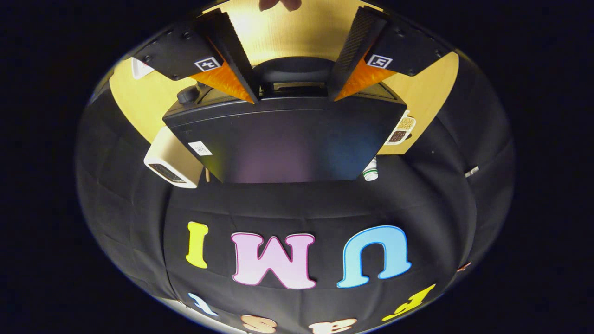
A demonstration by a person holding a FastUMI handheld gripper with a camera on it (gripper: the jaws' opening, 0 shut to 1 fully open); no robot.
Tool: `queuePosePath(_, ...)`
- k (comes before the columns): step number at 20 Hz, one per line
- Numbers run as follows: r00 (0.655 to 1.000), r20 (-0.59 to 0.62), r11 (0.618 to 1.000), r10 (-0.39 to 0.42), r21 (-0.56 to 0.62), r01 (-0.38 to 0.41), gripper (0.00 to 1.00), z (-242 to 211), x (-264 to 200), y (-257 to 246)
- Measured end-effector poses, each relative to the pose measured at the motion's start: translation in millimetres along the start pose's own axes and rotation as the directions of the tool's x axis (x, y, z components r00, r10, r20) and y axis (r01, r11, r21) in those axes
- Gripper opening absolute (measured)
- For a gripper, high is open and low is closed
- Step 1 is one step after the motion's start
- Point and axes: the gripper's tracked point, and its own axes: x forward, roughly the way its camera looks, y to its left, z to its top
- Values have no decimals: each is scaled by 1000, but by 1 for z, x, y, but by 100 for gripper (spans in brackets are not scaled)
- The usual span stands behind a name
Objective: Open the toaster oven, put the food inside, and close the toaster oven door.
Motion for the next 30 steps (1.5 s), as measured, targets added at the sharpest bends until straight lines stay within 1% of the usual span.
queuePosePath(2,1000,-3,1000,9,5,-9,99,-3,-4,-1)
queuePosePath(6,999,-21,999,33,21,-33,99,-20,-21,-1)
queuePosePath(8,999,-35,999,37,32,-36,99,-33,-32,-2)
queuePosePath(11,997,-65,999,31,20,-30,99,-54,-46,-2)
queuePosePath(15,990,-137,1000,29,1,-29,99,-91,-61,-3)
queuePosePath(18,977,-209,999,38,2,-39,98,-124,-67,-4)
queuePosePath(20,961,-275,999,42,-1,-44,97,-149,-67,-6)
queuePosePath(22,942,-328,998,65,-5,-70,98,-169,-69,-7)
queuePosePath(26,939,-330,993,100,-29,-116,97,-175,-79,-19)
queuePosePath(30,932,-321,985,170,20,-173,97,-162,-94,-31)
